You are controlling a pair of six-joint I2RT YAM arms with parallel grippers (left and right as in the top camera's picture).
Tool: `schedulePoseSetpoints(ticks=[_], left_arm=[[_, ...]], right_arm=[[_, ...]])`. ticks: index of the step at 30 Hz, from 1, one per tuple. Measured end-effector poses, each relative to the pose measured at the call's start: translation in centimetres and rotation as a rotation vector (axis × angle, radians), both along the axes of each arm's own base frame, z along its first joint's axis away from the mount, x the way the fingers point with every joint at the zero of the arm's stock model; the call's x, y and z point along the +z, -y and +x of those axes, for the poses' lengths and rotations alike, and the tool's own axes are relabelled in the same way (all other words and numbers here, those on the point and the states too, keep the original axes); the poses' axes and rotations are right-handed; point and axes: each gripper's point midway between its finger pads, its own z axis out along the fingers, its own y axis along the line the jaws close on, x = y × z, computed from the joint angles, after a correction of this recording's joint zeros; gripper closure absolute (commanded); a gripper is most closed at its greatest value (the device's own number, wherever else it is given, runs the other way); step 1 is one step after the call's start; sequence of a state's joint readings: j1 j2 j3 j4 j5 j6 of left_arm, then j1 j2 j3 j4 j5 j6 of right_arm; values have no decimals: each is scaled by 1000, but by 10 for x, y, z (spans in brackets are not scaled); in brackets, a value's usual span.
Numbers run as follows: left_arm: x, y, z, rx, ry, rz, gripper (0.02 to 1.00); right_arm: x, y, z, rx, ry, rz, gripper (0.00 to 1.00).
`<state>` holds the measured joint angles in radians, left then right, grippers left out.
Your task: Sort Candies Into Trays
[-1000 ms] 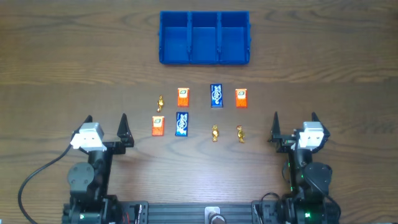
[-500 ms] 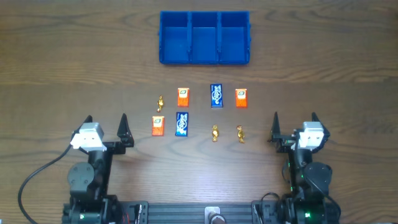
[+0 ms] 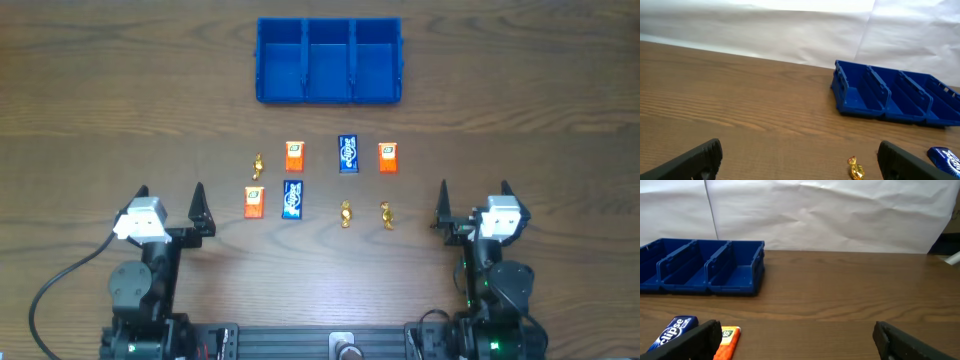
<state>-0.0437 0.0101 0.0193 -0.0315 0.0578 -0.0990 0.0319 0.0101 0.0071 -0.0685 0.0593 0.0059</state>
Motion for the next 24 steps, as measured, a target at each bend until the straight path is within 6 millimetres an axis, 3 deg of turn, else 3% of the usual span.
schedulePoseSetpoints(ticks=[19,24], left_arm=[[-2,4,-1,-15,-17,-18,18],[-10,22,-19,-110,-339,-65,18]], right_arm=[[0,0,0,0,0,0,3],[0,0,0,1,0,0,1]])
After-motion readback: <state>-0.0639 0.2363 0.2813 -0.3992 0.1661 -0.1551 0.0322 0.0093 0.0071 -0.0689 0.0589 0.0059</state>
